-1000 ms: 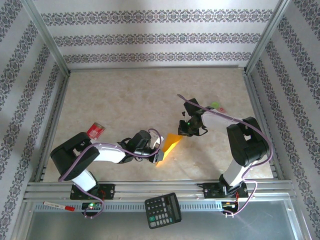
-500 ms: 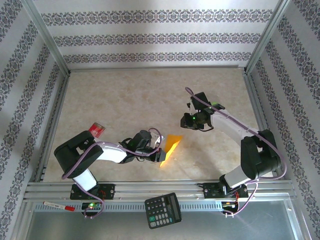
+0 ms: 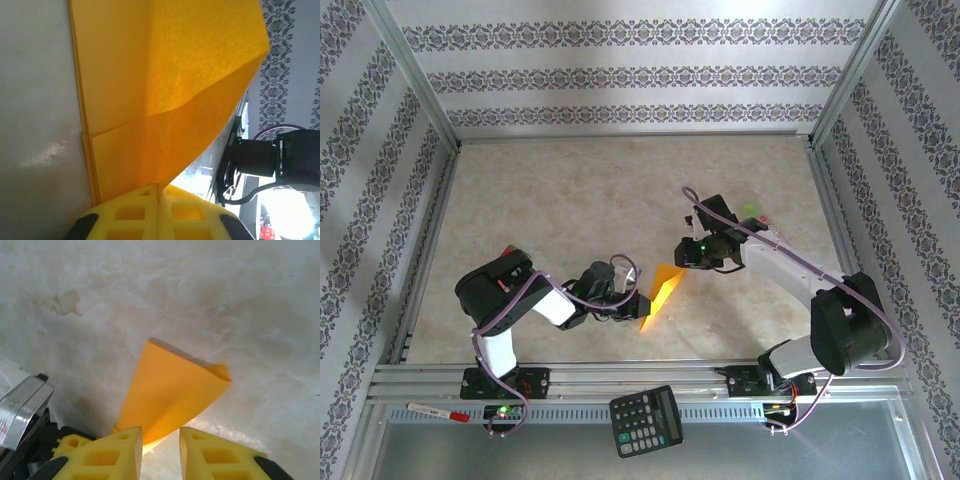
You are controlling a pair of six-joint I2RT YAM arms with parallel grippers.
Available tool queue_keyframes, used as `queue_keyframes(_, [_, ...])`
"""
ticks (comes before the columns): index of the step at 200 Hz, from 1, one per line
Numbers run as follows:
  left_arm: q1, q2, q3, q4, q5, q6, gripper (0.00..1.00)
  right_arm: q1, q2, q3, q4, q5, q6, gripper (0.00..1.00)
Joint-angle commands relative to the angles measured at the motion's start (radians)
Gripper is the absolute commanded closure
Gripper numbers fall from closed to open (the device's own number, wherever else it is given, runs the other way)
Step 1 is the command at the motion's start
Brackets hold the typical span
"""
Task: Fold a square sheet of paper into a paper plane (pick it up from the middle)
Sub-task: Fold the wing for the fifth time at the center of the table.
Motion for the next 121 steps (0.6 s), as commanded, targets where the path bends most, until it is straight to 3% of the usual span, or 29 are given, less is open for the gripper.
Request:
queue_keyframes(1, [0.023,0.023,-0.024,0.136,0.017,-0.061,1.00,0.020,-0.030,-0.009,0.006,0.009,-0.014,0.74])
queue_keyframes(61, [0.041,0.036,-0.045,0.160,0.014,-0.084,1.00,0.069,-0.049,-0.035,0.042,-0.014,-0.030,0.74])
queue_keyframes(121, [0.050,0.096,-0.084,0.256,-0.010,-0.187,1.00,0.127,-0.025,-0.114,0.172,-0.086,-0.036,0.78])
